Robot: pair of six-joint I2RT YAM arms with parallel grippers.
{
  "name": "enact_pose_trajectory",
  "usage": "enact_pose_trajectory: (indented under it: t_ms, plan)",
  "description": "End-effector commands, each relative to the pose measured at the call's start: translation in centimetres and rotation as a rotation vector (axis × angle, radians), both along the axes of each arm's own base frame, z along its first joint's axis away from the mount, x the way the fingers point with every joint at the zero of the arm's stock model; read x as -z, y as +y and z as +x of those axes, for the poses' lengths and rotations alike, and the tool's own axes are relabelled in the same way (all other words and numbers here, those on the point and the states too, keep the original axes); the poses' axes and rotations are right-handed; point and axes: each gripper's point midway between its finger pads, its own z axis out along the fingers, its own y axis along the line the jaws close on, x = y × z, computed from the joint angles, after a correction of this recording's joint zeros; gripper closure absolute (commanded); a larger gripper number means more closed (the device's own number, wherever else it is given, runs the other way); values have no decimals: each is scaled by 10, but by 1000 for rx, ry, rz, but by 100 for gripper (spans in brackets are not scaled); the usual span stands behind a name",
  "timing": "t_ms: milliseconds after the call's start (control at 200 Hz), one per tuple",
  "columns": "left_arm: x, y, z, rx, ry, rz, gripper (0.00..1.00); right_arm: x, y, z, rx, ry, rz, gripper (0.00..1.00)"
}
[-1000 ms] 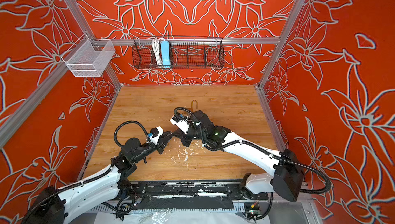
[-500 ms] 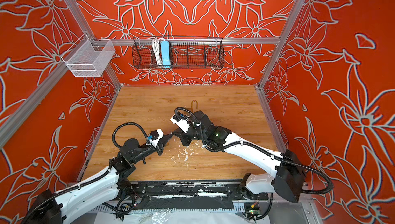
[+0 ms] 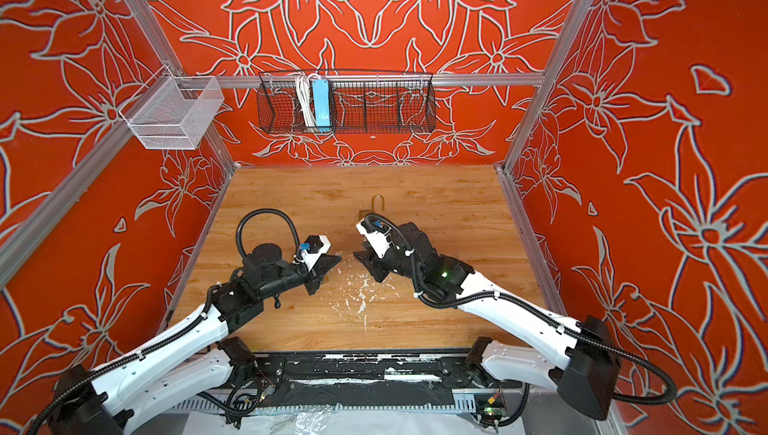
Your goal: Unlock with the key
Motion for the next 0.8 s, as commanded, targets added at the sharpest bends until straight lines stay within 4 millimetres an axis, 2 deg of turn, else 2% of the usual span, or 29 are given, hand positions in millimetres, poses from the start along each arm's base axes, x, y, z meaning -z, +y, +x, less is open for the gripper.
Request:
enact_pose_trajectory:
  t_ms: [0,40,60,170,320,500,646,796]
  plan:
    - [15,-5,-35,159,214,129,100,-6,-19,0,42,-59,4,53]
    - [13,-5,-44,201,261,159,100,-8,-21,-5,16,-79,11,50]
    - [21,-6,-45,217,313,189,100,-11,-21,-9,-5,-94,20,48]
    - [30,0,-60,270,480,305,100,-18,-18,-31,-136,-159,51,40]
    - [35,10,-65,275,645,460,100,-13,-14,-50,-247,-162,72,38]
    - [28,11,-54,249,585,472,100,-2,-3,-67,-365,-109,87,38]
    - [28,22,-42,183,592,581,100,14,4,-67,-395,-57,77,38]
    - [24,26,-36,158,472,685,100,11,15,-67,-430,-59,128,38]
